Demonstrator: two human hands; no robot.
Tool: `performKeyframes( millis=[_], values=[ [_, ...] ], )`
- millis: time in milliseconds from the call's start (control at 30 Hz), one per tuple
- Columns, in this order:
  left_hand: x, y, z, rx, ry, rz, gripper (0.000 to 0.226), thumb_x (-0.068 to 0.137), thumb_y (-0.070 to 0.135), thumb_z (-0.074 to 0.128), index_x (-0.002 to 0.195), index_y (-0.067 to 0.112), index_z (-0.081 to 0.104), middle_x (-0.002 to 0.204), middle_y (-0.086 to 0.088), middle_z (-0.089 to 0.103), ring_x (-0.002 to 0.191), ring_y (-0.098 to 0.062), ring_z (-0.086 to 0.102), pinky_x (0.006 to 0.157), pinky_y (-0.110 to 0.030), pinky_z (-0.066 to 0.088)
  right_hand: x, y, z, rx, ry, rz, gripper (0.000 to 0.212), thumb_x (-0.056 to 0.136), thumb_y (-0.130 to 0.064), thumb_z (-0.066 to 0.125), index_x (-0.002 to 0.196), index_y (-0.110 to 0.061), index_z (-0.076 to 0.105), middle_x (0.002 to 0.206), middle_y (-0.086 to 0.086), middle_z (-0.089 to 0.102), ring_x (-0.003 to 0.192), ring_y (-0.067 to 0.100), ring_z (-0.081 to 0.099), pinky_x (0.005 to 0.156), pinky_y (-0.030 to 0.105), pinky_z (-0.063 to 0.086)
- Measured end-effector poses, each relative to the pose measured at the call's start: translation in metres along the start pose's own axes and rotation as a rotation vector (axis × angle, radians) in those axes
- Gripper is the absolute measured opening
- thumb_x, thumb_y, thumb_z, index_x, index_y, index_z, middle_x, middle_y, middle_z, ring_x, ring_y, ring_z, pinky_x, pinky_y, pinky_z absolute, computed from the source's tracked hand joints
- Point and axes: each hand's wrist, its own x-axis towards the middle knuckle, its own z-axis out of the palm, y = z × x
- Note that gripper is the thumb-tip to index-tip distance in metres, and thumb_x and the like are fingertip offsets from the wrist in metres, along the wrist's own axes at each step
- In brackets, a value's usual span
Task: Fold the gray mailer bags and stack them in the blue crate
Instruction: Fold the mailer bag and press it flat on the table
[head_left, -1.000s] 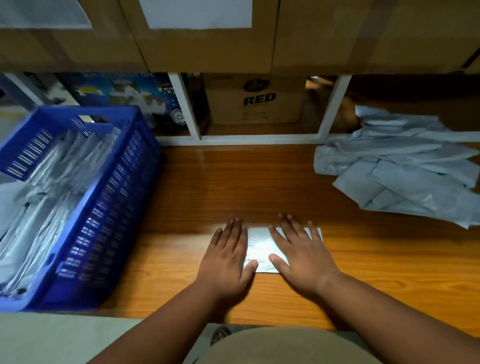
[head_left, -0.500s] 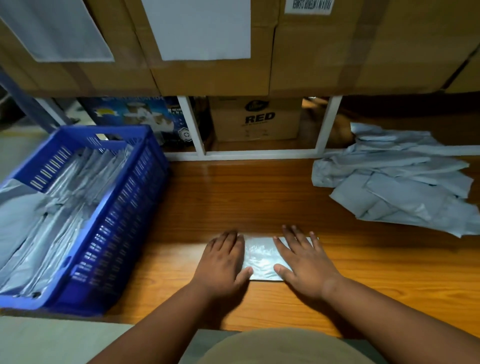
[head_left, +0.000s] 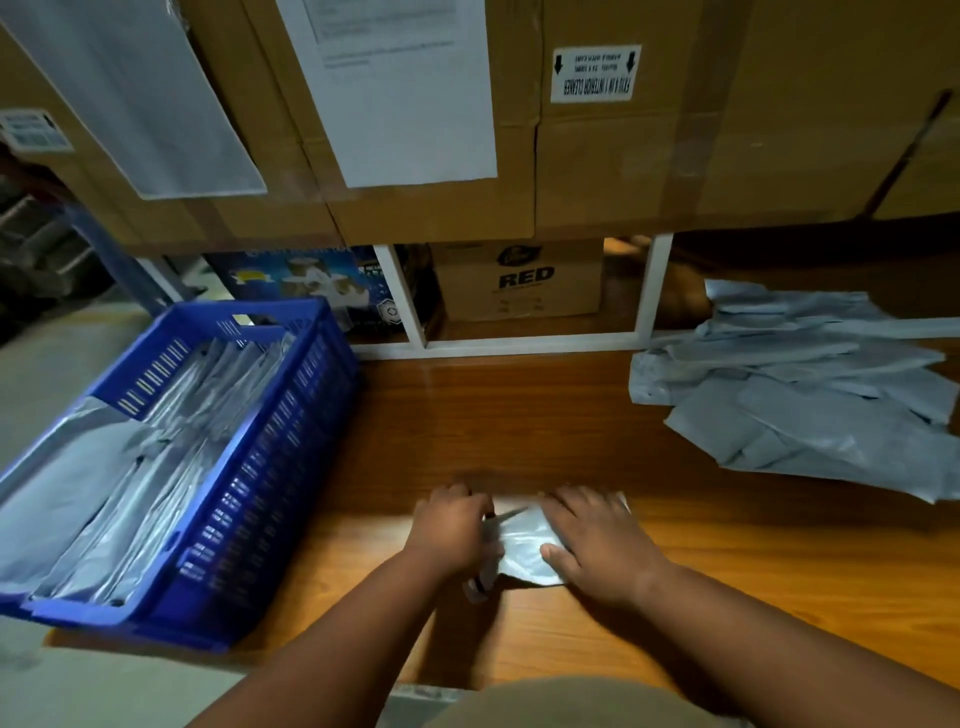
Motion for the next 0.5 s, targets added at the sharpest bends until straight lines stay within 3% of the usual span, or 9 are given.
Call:
performKeyframes(
  millis=[67, 133, 267, 367, 500],
  values=[
    [0.003, -0.004, -0.005, -0.067, -0.041, -0.054, 0.036, 0.085, 0.057, 0.076, 0.112, 0.034, 0.067, 0.122, 0.001, 0.058, 0.122, -0.028, 0.051, 0.097, -0.042, 0.044, 0.008, -0.002, -0.020, 0.002, -0.008, 0.010, 0.075, 0.105, -0.062, 0.040, 0.169, -0.032, 0.017, 0.165, 0.004, 0.036, 0.150, 0.030, 0.032, 0.121, 0.052, 0.030],
    [0.003, -0.008, -0.010, -0.143, -0.036, -0.067, 0.027, 0.086, 0.053, 0.076, 0.101, 0.033, 0.067, 0.117, 0.002, 0.058, 0.119, -0.026, 0.052, 0.095, -0.042, 0.046, 0.020, -0.007, -0.040, 0.006, -0.038, 0.002, 0.072, 0.103, -0.060, 0.048, 0.166, -0.033, 0.027, 0.164, 0.006, 0.038, 0.150, 0.033, 0.034, 0.119, 0.052, 0.033],
    [-0.009, -0.015, -0.037, -0.404, -0.021, -0.013, 0.021, 0.092, 0.038, 0.080, 0.105, 0.027, 0.068, 0.107, 0.005, 0.067, 0.099, -0.015, 0.065, 0.090, -0.045, 0.060, 0.047, -0.018, -0.068, 0.023, -0.044, -0.085, 0.053, 0.099, -0.057, 0.060, 0.147, -0.035, 0.053, 0.158, 0.005, 0.040, 0.148, 0.032, 0.035, 0.117, 0.055, 0.036],
    [-0.028, -0.031, -0.072, -0.533, 0.069, -0.022, 0.013, 0.094, 0.032, 0.078, 0.098, 0.034, 0.066, 0.097, 0.007, 0.069, 0.086, -0.007, 0.068, 0.077, -0.034, 0.063, 0.063, -0.033, -0.086, 0.053, -0.033, -0.175, 0.032, 0.099, -0.048, 0.066, 0.127, -0.034, 0.065, 0.133, -0.004, 0.054, 0.127, 0.023, 0.051, 0.106, 0.049, 0.045],
    [-0.058, -0.074, -0.121, -0.547, 0.205, -0.022, 0.013, 0.094, 0.030, 0.079, 0.093, 0.033, 0.067, 0.094, 0.009, 0.070, 0.085, -0.004, 0.068, 0.076, -0.030, 0.061, 0.087, -0.044, -0.113, 0.101, -0.097, -0.250, 0.009, 0.100, -0.035, 0.070, 0.101, -0.026, 0.069, 0.102, -0.006, 0.064, 0.094, 0.017, 0.062, 0.080, 0.037, 0.052]
  ],
)
